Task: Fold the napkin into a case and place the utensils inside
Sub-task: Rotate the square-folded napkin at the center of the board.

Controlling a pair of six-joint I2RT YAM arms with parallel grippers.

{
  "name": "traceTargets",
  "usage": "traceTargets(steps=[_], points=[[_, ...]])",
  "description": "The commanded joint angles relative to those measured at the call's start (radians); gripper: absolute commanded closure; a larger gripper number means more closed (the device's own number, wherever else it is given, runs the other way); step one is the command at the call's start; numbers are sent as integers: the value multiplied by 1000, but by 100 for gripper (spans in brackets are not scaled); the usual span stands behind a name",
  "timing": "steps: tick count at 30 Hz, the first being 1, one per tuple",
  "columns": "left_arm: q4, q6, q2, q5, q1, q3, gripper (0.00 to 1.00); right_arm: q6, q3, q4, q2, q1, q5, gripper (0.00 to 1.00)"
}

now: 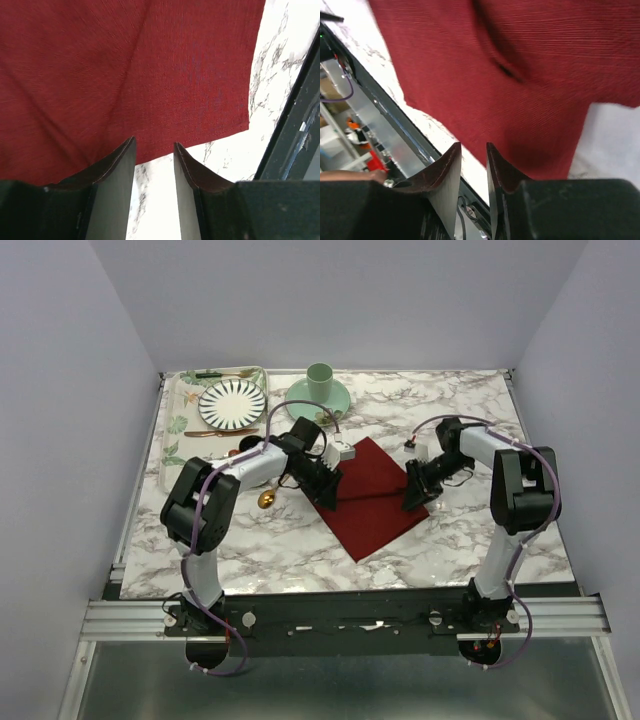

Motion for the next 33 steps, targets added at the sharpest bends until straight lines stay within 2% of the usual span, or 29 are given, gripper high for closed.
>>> traceTargets(steps=[1, 6, 11, 19, 23, 24, 28, 33], points=[[-10, -40, 64, 9, 0, 10, 56, 15, -22, 23, 77, -10, 18, 66], [-66, 0, 120, -36, 16, 28, 59, 13, -27, 6, 120, -41, -1, 67], [-77, 45, 141, -80, 35, 30, 60, 1, -39, -27, 170, -78, -83, 67], [-128, 148, 152, -122, 40, 62, 59, 28, -189, -20, 146, -64, -177, 67], [-168, 206, 126, -58, 38, 45, 50, 15, -182, -36, 99, -58, -217, 67], [-166, 214, 94, -41, 38, 15, 45, 7, -176, -46, 79, -59, -237, 66], [-94, 192, -36, 16, 41, -93, 37, -25, -102, -107, -16, -59, -292, 64], [-10, 188, -173, -8, 52, -99, 31, -15, 62, -127, -90, -58, -191, 60]])
